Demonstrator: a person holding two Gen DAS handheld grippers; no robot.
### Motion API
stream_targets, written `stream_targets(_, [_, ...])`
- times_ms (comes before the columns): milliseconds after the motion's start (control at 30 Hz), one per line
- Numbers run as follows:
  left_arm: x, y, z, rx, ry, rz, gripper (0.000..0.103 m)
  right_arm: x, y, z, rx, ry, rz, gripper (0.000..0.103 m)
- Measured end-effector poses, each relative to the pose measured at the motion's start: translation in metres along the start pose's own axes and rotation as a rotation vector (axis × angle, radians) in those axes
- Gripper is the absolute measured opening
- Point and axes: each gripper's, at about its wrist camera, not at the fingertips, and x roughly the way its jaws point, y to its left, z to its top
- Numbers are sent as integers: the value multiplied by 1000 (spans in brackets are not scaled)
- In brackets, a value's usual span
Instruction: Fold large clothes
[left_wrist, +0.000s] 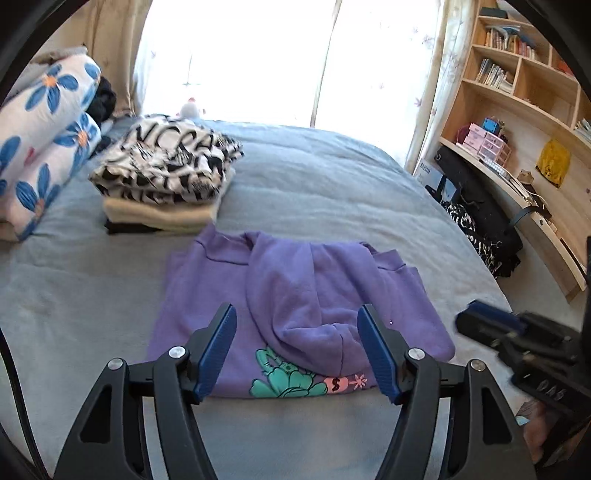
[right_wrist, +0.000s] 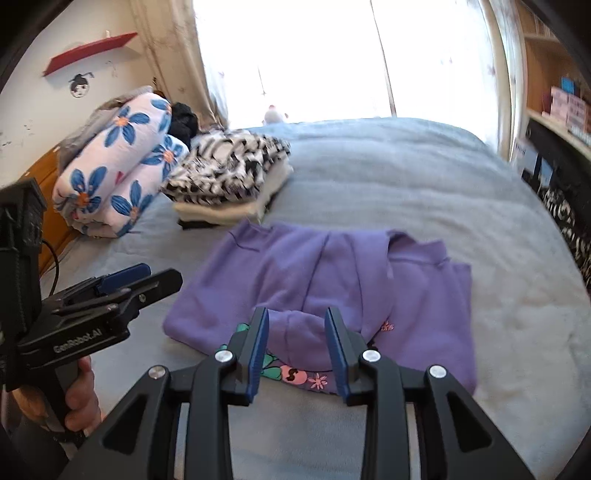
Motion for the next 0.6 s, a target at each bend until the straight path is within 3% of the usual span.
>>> stream_targets(333, [-61, 21, -14, -10, -15, 57, 72, -81, 29, -6, -112, -46, -21, 39])
stream_targets(600, [-84, 61, -33, -64, -11, 125, 78, -98, 32, -16, -119, -46, -24, 47])
